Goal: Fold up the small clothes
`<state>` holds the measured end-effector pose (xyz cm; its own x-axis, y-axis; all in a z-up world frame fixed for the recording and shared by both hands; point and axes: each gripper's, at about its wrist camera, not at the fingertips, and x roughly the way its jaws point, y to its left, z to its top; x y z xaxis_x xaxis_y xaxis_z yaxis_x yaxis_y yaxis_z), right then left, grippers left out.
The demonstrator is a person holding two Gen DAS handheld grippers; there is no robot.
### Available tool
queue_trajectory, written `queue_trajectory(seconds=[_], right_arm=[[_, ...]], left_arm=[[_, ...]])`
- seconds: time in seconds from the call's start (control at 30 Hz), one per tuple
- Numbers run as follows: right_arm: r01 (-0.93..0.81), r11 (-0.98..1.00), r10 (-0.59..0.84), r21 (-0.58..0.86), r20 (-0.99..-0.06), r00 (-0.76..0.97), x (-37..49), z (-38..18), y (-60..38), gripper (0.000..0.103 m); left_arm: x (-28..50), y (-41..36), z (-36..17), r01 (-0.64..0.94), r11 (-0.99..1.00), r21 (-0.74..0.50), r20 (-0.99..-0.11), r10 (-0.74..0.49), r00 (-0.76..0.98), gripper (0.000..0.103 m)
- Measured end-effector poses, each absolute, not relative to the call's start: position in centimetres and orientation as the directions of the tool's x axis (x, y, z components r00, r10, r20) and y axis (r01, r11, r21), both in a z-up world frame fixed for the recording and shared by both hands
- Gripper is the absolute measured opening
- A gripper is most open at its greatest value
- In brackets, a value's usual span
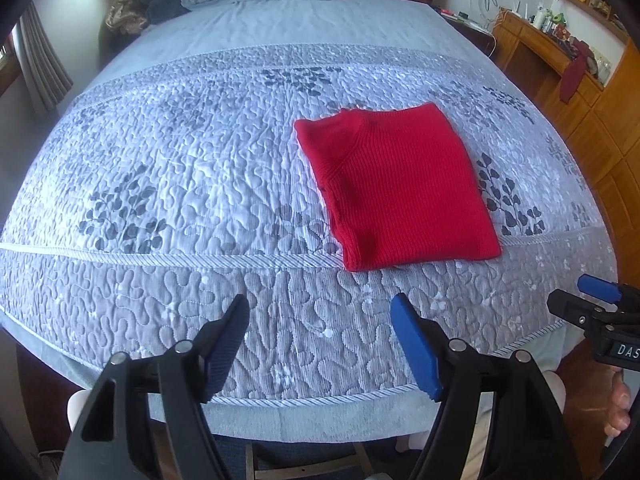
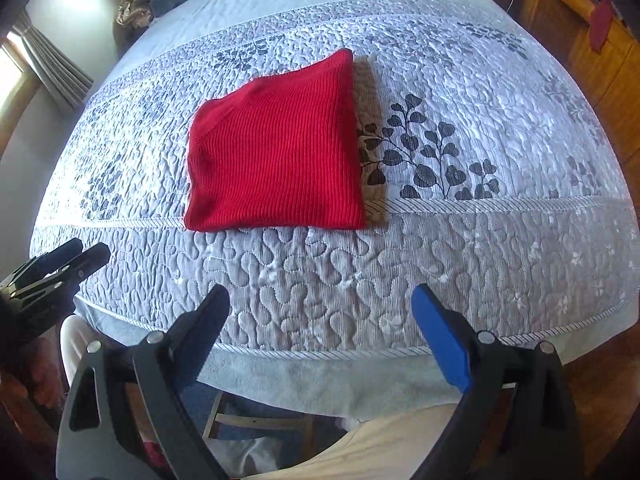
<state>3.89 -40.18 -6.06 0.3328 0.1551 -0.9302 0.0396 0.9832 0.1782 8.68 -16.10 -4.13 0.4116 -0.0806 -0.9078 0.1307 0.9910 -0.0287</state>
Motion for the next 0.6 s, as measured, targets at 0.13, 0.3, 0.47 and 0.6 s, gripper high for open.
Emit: queue_trajectory(seconds=[0.13,0.3,0.47,0.6], right_arm=[[0.041,0.984,0.152,0.176,-0.930,0.334,3.98,-5.90,-40.33,0.092],[0.042,0.984,0.151,0.175,-0.931,0.332,4.13,-6.00,-40.34,0.092],[0.038,0.985,0.148,0.169,-0.933,0.328,4.31,-6.22,-40.22,0.092],[0.035,0.986,0.141,0.161,-0.935,0.324,4.47,-6.38,-39.94,0.092]], left_arm=[[8.64,-16.17,-4.14,0.128,0.992,-0.015,-0.909,-0.067,0.411,0.076],[8.72,-16.24,-4.37,0.124,0.992,-0.008,-0.914,-0.057,0.403,0.078],[8.85,-16.30,-4.53,0.122,0.993,-0.004,-0.916,-0.052,0.399,0.079],[9.01,-16.28,-4.66,0.122,0.993,0.005,-0.917,-0.044,0.397,0.079]])
